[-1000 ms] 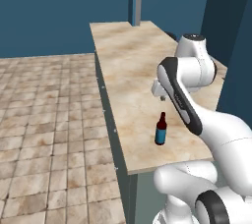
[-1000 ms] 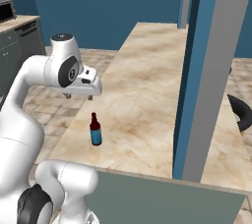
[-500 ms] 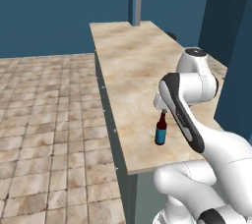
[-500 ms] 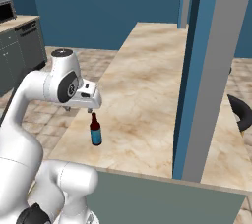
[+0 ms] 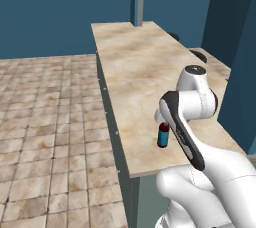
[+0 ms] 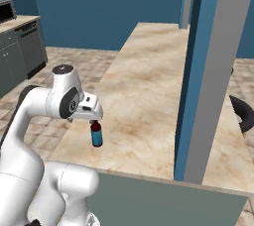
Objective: Pick the beer from the counter and place it in the open cabinet.
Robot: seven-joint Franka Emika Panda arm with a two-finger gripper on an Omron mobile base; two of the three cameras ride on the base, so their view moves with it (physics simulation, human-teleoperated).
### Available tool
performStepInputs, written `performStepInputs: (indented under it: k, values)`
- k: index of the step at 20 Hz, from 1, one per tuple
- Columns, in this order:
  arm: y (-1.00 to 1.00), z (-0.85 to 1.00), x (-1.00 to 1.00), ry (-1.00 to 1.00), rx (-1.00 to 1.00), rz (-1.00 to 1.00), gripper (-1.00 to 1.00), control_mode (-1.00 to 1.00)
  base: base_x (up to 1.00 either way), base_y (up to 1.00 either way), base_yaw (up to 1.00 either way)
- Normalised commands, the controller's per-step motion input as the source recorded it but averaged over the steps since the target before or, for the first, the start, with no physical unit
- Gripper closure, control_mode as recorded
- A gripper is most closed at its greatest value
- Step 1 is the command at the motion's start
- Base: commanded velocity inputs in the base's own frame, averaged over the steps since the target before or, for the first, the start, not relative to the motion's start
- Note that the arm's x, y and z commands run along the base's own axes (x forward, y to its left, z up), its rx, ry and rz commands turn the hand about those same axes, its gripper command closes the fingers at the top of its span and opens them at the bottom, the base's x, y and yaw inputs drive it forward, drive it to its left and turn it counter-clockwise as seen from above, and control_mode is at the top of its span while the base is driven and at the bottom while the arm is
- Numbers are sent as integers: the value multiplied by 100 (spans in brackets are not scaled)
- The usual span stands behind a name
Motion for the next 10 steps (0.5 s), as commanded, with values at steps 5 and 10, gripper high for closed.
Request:
performStepInputs:
  k: [5, 10]
  values:
    - [0, -26, 5, -11, -5, -1, -100, -100, 0, 0, 0]
    - [0, -28, 15, -11, -5, -3, -100, -100, 0, 0, 0]
